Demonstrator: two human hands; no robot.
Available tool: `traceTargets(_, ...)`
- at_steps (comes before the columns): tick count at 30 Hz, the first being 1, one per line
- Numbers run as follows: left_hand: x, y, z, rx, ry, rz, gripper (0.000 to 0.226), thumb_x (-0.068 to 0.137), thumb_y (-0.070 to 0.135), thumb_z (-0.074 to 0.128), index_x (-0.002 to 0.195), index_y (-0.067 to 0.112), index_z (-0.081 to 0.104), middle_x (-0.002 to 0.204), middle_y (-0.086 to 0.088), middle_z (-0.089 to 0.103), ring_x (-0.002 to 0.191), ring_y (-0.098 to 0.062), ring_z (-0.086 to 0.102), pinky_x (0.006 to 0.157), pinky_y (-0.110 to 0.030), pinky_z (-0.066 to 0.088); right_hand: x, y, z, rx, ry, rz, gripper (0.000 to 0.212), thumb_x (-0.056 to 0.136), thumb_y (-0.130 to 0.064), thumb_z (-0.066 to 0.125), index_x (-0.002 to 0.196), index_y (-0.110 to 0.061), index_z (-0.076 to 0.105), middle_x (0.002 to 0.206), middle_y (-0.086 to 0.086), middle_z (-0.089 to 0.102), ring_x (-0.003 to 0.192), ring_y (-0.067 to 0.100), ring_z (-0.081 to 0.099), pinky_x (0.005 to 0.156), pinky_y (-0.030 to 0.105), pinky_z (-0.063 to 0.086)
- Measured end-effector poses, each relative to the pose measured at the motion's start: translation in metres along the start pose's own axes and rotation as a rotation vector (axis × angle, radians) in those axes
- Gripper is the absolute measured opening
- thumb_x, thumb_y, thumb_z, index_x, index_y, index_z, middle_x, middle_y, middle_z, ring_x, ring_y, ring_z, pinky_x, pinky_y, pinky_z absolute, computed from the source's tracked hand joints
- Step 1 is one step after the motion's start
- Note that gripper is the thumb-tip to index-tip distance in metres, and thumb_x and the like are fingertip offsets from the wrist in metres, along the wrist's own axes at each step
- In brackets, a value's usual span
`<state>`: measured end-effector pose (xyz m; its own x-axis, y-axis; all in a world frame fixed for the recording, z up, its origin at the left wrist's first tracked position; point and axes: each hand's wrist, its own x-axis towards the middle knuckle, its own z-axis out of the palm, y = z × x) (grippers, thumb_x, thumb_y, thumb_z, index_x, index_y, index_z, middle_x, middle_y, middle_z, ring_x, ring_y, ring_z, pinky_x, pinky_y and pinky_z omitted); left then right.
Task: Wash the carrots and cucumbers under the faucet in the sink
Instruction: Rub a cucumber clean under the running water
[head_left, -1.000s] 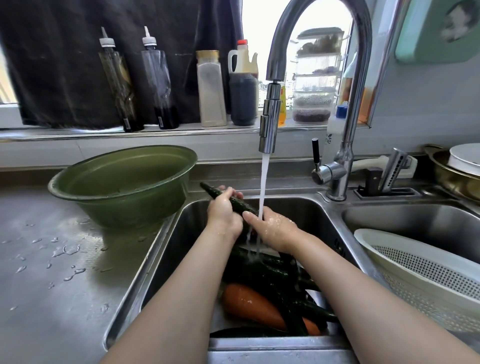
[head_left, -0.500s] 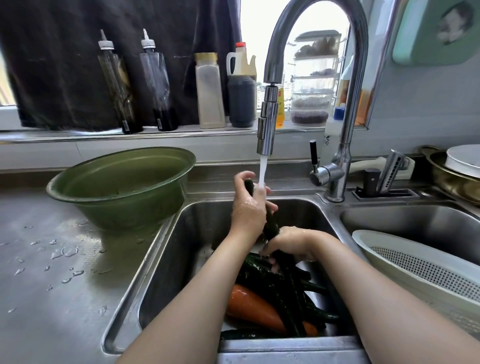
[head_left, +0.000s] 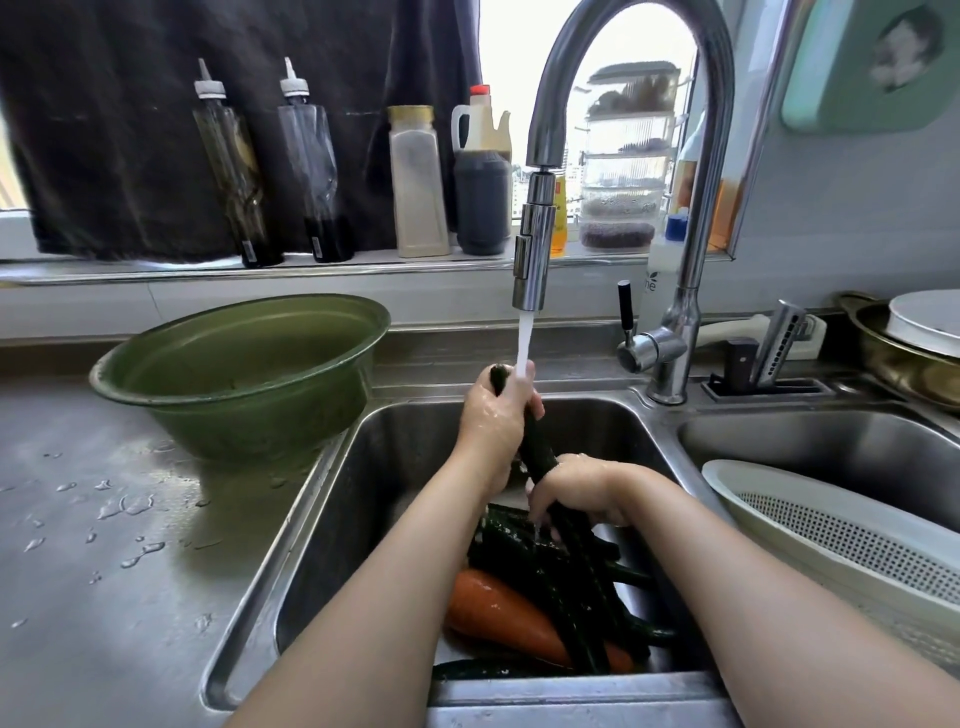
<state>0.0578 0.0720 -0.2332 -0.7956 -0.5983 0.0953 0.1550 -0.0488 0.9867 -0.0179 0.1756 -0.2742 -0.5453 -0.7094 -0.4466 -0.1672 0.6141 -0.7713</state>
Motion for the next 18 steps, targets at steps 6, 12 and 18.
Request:
traceTargets(6,0.002,-0.014,0.007,-0.120,-0.016,-0.108,0.001,0.105,0.021,0.057,0.105,0.020,0.056,0.085,0.001,0.065,0.081,-0.015,0.065,0.088,-0.040,0.056,0.002,-0.006,0.002,0.108,0.211,-0.114,0.009,0.071,-0.003,0.065,0.077,-0.009,0.059,0.064,0.016,0.056,0.049,0.025,0.055,0.056,0.034,0.050)
traceTargets(12,0.018,-0.005,-0.004,-0.151,0.285,-0.033,0.028,0.104,0.041,0.055,0.105,0.013,0.057,0.068,0.002,0.058,0.054,-0.008,0.058,0.062,-0.024,0.058,0.005,-0.017,0.007,0.086,0.251,-0.264,0.032,0.055,-0.028,0.091,0.080,-0.023,0.073,0.074,0.001,0.074,0.071,0.019,0.070,0.072,0.038,0.059)
traceTargets(18,0.019,-0.002,-0.018,-0.321,0.389,-0.074,0.049,0.102,0.061,0.046,0.084,0.016,0.052,0.061,0.001,0.055,0.050,-0.015,0.053,0.060,-0.031,0.052,-0.002,-0.019,0.019,0.132,0.045,-0.324,0.017,0.094,-0.041,0.072,0.103,-0.030,0.065,0.079,-0.001,0.074,0.067,0.015,0.072,0.063,0.032,0.056)
